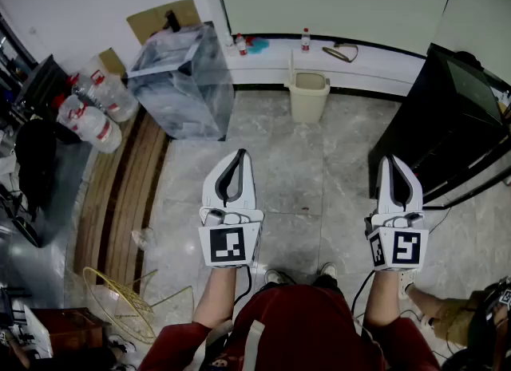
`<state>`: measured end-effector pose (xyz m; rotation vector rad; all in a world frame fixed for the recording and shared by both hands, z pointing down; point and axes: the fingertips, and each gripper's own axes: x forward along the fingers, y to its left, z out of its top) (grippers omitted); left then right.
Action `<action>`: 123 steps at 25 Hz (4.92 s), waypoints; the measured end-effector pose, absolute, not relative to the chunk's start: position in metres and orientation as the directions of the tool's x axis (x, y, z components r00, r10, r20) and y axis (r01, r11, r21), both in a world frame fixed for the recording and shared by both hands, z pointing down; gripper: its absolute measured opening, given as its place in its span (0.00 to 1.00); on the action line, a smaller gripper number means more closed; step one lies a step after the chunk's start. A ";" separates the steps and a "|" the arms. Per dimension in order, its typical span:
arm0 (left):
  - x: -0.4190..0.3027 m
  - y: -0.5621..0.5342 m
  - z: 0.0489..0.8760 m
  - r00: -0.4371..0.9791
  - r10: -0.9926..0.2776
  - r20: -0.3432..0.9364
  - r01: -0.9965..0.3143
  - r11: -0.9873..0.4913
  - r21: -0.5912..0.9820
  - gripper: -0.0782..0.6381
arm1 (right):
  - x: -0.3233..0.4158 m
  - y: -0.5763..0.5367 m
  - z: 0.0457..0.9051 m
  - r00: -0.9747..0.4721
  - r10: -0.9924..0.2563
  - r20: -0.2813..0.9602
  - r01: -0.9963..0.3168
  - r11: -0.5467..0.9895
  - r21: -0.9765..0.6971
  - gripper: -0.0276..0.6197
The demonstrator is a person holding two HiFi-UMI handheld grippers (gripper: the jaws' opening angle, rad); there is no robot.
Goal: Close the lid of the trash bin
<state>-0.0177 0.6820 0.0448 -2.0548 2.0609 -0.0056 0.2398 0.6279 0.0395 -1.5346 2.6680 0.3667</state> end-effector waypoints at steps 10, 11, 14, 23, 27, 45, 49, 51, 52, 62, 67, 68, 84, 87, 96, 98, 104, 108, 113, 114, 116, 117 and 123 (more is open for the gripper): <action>-0.054 0.696 0.060 0.044 -0.987 -0.157 -0.991 -0.022 -0.136 0.12 | 0.198 0.648 0.054 -0.489 -0.862 -0.132 -0.867 0.462 0.188 0.04; -0.056 0.697 0.062 0.047 -0.987 -0.155 -0.991 -0.026 -0.133 0.12 | 0.197 0.650 0.056 -0.485 -0.864 -0.134 -0.870 0.460 0.176 0.04; -0.060 0.697 0.073 0.049 -0.989 -0.140 -0.992 -0.032 -0.122 0.12 | 0.196 0.652 0.063 -0.478 -0.869 -0.128 -0.875 0.460 0.152 0.04; -0.075 0.687 0.080 0.019 -0.992 -0.128 -0.993 -0.004 -0.116 0.12 | 0.178 0.627 0.069 -0.501 -0.858 -0.108 -0.862 0.484 0.152 0.04; -0.091 0.670 0.083 -0.007 -0.993 -0.120 -0.992 0.022 -0.121 0.12 | 0.168 0.604 0.072 -0.507 -0.855 -0.110 -0.858 0.489 0.158 0.04; -0.049 0.459 0.087 0.011 -0.997 -0.071 -0.988 0.000 -0.154 0.12 | 0.213 0.393 0.096 -0.471 -0.880 -0.068 -0.879 0.460 0.126 0.04; -0.036 0.406 0.084 0.013 -0.997 -0.073 -0.987 -0.001 -0.163 0.12 | 0.228 0.342 0.099 -0.461 -0.885 -0.065 -0.884 0.452 0.117 0.04; -0.030 0.380 0.085 0.015 -0.998 -0.067 -0.987 -0.004 -0.161 0.12 | 0.235 0.318 0.101 -0.457 -0.888 -0.060 -0.886 0.449 0.114 0.04; -0.027 0.367 0.086 0.015 -0.998 -0.063 -0.987 -0.005 -0.161 0.12 | 0.238 0.306 0.103 -0.453 -0.890 -0.055 -0.888 0.445 0.113 0.04; 0.004 0.275 0.086 0.038 -0.996 -0.076 -0.987 -0.025 -0.160 0.12 | 0.271 0.221 0.114 -0.436 -0.899 -0.048 -0.897 0.429 0.103 0.04; -0.003 0.247 0.094 0.043 -0.997 -0.067 -0.988 -0.032 -0.150 0.12 | 0.262 0.195 0.124 -0.431 -0.902 -0.026 -0.899 0.427 0.095 0.04; -0.008 0.243 0.096 0.041 -0.997 -0.066 -0.989 -0.031 -0.146 0.12 | 0.257 0.190 0.126 -0.432 -0.901 -0.023 -0.898 0.428 0.099 0.04; -0.131 0.106 0.111 0.124 -0.989 -0.084 -0.990 -0.117 -0.084 0.12 | 0.128 0.074 0.115 -0.379 -0.925 -0.021 -0.915 0.371 0.161 0.04; -0.158 0.084 0.112 0.128 -0.988 -0.090 -0.990 -0.121 -0.074 0.12 | 0.096 0.058 0.108 -0.393 -0.919 -0.016 -0.903 0.382 0.197 0.04; -0.203 0.042 0.125 0.167 -0.982 -0.089 -0.986 -0.164 -0.038 0.12 | 0.048 0.029 0.111 -0.359 -0.933 0.006 -0.905 0.350 0.241 0.04; -0.209 0.035 0.129 0.172 -0.981 -0.085 -0.985 -0.170 -0.034 0.12 | 0.041 0.022 0.113 -0.357 -0.934 0.008 -0.907 0.349 0.237 0.04; -0.216 0.013 0.151 0.182 -0.982 -0.053 -0.983 -0.181 -0.029 0.12 | 0.029 0.002 0.129 -0.357 -0.934 0.027 -0.906 0.353 0.232 0.04; -0.216 -0.005 0.171 0.184 -0.982 -0.037 -0.982 -0.182 -0.047 0.12 | 0.027 -0.017 0.144 -0.356 -0.933 0.045 -0.909 0.357 0.213 0.04; -0.212 -0.030 0.196 0.182 -0.983 0.024 -0.983 -0.183 -0.033 0.12 | 0.028 -0.046 0.171 -0.366 -0.926 0.093 -0.906 0.378 0.193 0.04; -0.210 -0.037 0.202 0.182 -0.983 0.036 -0.983 -0.183 -0.028 0.12 | 0.029 -0.054 0.176 -0.369 -0.924 0.101 -0.903 0.382 0.194 0.04; -0.206 -0.050 0.215 0.183 -0.982 0.050 -0.983 -0.184 -0.011 0.12 | 0.031 -0.069 0.186 -0.374 -0.920 0.118 -0.901 0.390 0.189 0.04; -0.204 -0.056 0.221 0.186 -0.981 0.054 -0.982 -0.186 0.006 0.12 | 0.032 -0.077 0.192 -0.377 -0.917 0.127 -0.901 0.395 0.179 0.04; -0.190 -0.096 0.263 0.184 -0.971 0.149 -0.983 -0.183 0.021 0.12 | 0.030 -0.123 0.228 -0.419 -0.885 0.202 -0.880 0.451 0.148 0.04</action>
